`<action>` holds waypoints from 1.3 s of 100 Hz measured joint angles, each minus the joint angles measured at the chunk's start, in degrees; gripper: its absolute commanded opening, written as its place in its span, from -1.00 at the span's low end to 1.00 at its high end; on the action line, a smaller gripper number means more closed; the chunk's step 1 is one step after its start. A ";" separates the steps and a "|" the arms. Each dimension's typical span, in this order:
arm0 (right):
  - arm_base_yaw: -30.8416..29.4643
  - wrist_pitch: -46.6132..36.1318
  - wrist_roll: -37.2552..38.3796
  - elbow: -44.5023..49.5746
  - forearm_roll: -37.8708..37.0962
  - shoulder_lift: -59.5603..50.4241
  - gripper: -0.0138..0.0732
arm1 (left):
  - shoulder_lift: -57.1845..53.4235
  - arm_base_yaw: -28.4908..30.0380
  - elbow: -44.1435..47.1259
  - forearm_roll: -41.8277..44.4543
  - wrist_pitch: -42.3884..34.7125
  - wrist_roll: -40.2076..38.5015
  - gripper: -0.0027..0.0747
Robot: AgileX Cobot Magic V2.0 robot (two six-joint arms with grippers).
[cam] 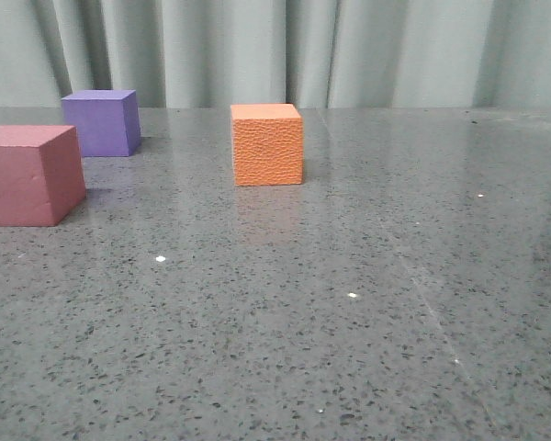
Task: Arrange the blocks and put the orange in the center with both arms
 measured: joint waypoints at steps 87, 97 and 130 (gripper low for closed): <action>0.00 0.00 0.00 0.00 0.00 0.00 -0.84 | 0.00 0.00 -0.36 -5.54 -10.01 0.00 -0.98; 0.00 0.00 0.00 0.00 0.00 0.00 -0.84 | 0.11 0.00 -3.72 -9.30 -3.09 0.00 -0.98; 0.00 0.00 0.00 0.00 0.00 0.00 -0.84 | 20.50 0.00 -33.44 -12.74 26.47 0.00 -0.98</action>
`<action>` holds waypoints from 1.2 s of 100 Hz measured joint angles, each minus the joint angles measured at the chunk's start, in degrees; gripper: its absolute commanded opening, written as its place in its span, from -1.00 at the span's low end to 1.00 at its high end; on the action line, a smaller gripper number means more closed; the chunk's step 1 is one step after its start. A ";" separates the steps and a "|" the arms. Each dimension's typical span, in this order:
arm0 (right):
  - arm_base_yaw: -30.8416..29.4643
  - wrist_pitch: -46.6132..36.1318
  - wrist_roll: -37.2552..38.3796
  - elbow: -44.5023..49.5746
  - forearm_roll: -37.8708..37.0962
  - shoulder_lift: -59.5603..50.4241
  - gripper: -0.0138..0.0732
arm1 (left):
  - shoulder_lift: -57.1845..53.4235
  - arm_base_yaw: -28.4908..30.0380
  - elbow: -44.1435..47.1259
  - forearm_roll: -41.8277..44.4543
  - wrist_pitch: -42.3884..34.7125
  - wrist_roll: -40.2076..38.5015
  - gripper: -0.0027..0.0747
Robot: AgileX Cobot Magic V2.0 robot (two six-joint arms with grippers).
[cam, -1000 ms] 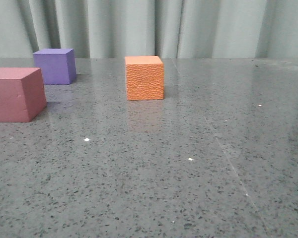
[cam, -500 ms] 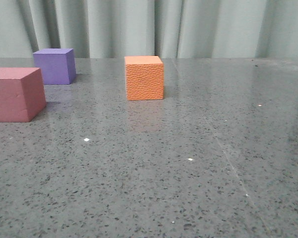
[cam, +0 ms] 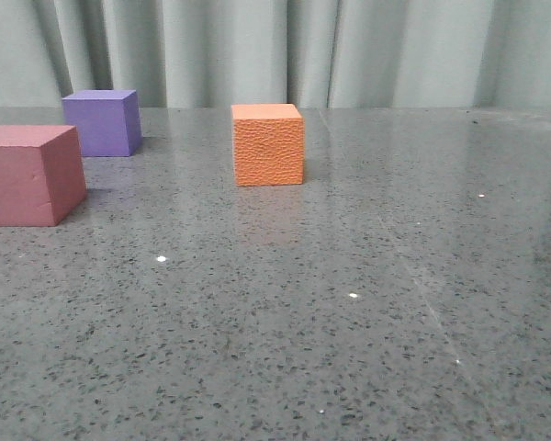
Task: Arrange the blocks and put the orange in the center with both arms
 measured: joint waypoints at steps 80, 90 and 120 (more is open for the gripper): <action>0.00 0.00 0.00 0.00 0.00 0.00 -0.84 | 22.12 0.00 -18.01 -1.59 12.07 0.00 0.89; 0.00 0.00 0.00 0.00 0.00 0.00 -0.84 | 22.12 0.00 -18.01 -1.59 12.07 0.00 0.71; 0.00 0.00 0.00 0.00 0.00 0.00 -0.84 | 22.49 0.00 -18.12 -6.57 10.05 1.58 0.69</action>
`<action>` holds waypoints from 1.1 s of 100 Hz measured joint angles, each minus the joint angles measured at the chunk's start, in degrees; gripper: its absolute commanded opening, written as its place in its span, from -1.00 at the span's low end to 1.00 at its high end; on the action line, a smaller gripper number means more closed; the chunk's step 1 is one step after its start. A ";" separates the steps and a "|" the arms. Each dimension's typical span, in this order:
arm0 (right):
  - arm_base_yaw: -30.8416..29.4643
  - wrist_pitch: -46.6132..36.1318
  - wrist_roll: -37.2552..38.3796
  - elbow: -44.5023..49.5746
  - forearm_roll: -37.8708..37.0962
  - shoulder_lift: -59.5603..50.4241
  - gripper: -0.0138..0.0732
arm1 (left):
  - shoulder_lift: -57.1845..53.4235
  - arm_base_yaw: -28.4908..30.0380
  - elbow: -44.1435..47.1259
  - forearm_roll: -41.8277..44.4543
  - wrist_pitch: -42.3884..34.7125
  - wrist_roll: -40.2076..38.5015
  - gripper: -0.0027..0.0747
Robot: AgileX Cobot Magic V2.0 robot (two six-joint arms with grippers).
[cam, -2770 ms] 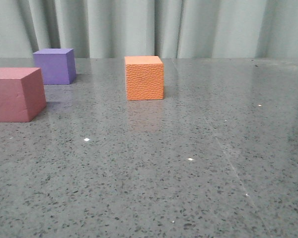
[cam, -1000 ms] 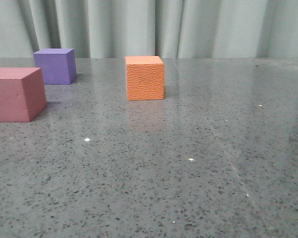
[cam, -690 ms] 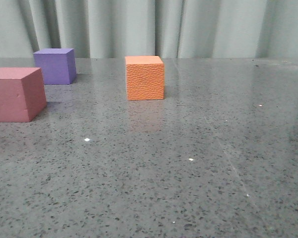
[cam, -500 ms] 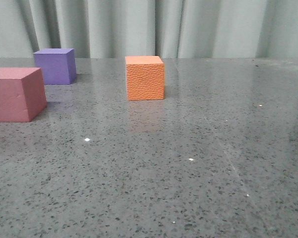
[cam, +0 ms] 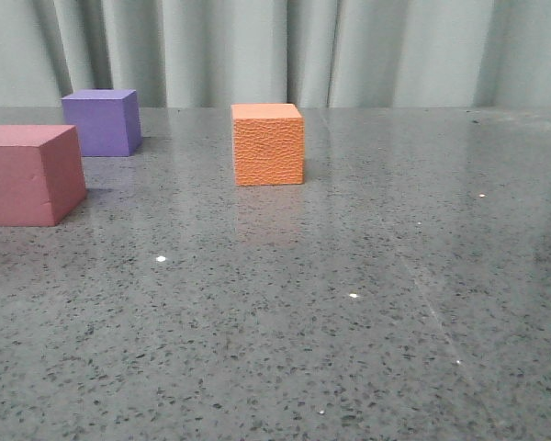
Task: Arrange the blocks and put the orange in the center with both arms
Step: 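Lower the left gripper onto the orange cube and grasp it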
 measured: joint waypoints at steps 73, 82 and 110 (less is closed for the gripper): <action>0.00 0.00 0.00 0.00 0.00 0.00 -0.84 | 38.66 -29.13 -30.57 8.80 -0.08 -11.56 0.69; 0.00 0.00 0.00 0.00 0.00 0.00 -0.84 | 44.71 -32.86 -34.30 15.52 0.46 -19.06 0.69; 0.00 0.00 0.00 0.00 0.08 0.00 -0.84 | 59.88 -40.11 -43.73 34.46 8.57 -38.95 0.69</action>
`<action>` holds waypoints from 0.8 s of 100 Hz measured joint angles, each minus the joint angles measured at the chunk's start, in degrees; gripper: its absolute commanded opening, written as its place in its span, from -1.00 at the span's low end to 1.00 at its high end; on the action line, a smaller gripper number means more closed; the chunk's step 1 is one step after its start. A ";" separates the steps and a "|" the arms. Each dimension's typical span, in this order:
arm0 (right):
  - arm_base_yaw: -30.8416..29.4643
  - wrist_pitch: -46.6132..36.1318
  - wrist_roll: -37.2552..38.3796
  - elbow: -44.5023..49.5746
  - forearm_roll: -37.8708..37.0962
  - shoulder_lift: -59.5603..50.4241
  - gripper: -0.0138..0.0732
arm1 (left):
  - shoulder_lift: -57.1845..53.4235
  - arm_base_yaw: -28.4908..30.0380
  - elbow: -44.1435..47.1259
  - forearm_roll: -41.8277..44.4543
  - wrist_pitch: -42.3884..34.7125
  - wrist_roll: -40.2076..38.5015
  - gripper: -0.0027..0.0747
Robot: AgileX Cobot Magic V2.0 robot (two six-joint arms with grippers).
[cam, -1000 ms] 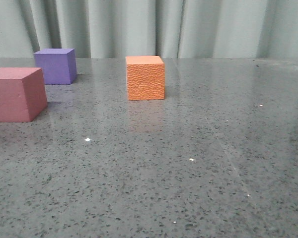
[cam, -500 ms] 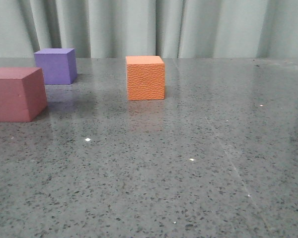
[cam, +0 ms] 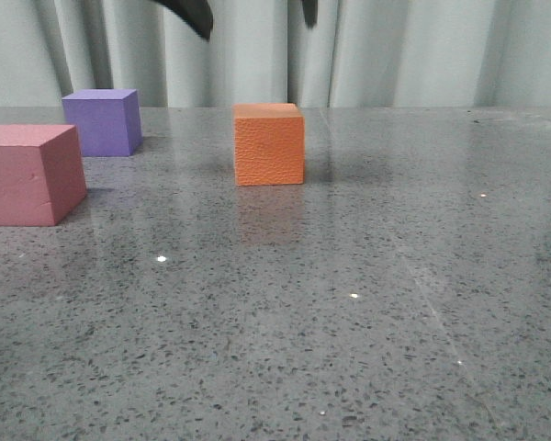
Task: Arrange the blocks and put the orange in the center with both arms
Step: 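Lower the left gripper onto the orange cube and grasp it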
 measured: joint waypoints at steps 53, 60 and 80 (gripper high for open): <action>0.00 0.00 0.00 0.00 0.00 0.00 -0.84 | 4.09 -0.80 -1.74 4.29 -0.47 -2.94 0.69; 0.00 0.00 0.00 0.00 0.00 0.00 -0.84 | 4.33 -0.80 -1.72 4.04 -0.59 -2.96 0.69; 0.00 0.00 0.00 0.00 0.00 0.00 -0.84 | 7.29 -0.80 -1.85 3.42 0.40 -4.43 0.69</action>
